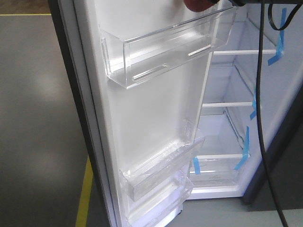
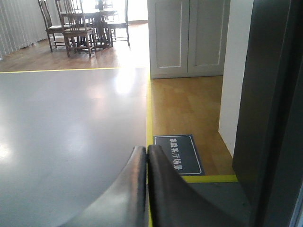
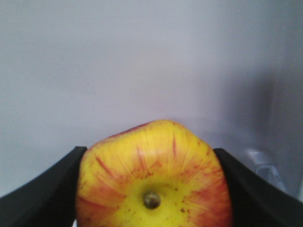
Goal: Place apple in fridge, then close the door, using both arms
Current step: 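Swing the right gripper with the apple over the upper door bin, then open the right gripper to drop the apple into the door bin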
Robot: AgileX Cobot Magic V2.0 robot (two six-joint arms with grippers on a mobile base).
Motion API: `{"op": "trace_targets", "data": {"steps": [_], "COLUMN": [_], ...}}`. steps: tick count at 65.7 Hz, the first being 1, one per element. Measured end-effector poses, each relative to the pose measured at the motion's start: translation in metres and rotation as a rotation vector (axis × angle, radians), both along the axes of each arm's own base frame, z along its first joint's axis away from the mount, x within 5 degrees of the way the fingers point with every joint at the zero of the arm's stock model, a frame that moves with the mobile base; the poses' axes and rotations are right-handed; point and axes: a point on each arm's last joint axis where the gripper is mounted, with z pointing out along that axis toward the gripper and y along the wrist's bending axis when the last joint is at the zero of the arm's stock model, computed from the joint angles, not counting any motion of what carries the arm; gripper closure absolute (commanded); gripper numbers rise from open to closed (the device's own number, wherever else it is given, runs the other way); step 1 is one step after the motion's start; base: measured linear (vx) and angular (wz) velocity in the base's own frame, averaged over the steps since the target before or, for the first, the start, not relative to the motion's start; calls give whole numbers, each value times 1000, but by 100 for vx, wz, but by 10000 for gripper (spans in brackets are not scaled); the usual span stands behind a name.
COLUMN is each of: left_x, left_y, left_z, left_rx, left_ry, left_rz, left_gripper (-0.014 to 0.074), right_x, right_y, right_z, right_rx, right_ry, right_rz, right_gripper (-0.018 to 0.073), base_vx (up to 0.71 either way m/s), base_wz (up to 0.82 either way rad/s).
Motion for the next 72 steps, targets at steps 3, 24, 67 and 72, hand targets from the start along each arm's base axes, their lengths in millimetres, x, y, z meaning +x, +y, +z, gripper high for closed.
{"op": "trace_targets", "data": {"steps": [3, 24, 67, 72], "left_x": [0, 0, 0, 0], "left_y": [0, 0, 0, 0], "left_z": [0, 0, 0, 0], "left_rx": [0, 0, 0, 0], "left_ry": [0, 0, 0, 0], "left_rz": [0, 0, 0, 0], "left_gripper": [602, 602, 602, 602], "right_x": [0, 0, -89, -109], "right_y": [0, -1, -8, -10], "right_z": [-1, -2, 88, 102], "right_rx": [-13, -32, -57, -65], "right_ry": [-1, -4, -288, -339], "right_rz": [-2, -6, 0, 2], "right_gripper": [15, -22, 572, 564], "base_vx": [0, 0, 0, 0], "base_wz": [0, 0, 0, 0]}}
